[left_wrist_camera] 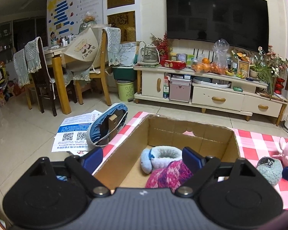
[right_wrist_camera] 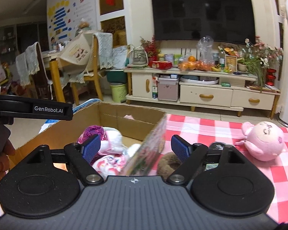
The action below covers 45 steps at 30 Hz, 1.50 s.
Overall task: Organize soft objects
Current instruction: 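Move both open tools back toward the brown fluffy ring and teal heart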
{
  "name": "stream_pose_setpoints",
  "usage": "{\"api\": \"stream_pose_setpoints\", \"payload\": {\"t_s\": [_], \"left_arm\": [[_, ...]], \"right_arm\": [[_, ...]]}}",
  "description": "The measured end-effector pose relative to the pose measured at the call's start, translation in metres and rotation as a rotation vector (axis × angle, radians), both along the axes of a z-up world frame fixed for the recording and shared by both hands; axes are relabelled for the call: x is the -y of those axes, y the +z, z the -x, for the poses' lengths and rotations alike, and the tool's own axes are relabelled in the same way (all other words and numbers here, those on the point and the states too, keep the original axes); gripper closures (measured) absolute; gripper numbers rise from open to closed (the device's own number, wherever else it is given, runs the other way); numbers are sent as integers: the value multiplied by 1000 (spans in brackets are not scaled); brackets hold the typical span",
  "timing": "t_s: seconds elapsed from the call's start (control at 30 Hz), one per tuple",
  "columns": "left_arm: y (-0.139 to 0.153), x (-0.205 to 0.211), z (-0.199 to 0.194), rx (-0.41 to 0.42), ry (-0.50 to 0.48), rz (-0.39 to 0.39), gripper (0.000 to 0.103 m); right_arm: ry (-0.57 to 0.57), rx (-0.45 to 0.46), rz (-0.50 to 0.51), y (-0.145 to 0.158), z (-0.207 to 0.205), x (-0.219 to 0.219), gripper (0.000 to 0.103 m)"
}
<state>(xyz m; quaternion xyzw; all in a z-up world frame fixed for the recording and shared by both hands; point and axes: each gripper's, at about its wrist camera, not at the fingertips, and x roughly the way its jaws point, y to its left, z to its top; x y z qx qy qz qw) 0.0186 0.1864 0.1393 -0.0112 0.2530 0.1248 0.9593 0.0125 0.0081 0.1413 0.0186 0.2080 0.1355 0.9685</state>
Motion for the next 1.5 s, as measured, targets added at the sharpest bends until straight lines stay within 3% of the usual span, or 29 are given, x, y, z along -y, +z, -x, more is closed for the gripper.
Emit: {"api": "stream_pose_setpoints", "payload": {"t_s": [0.53, 0.63, 1.5], "left_arm": [[-1, 42, -4, -15, -69, -59, 8], [-2, 50, -4, -15, -77, -72, 3], [-7, 109, -7, -23, -164, -177, 1]], "right_arm": [[-81, -5, -29, -13, 19, 38, 2], [-91, -11, -37, -13, 25, 40, 2], [-190, -48, -113, -26, 38, 69, 0]]}}
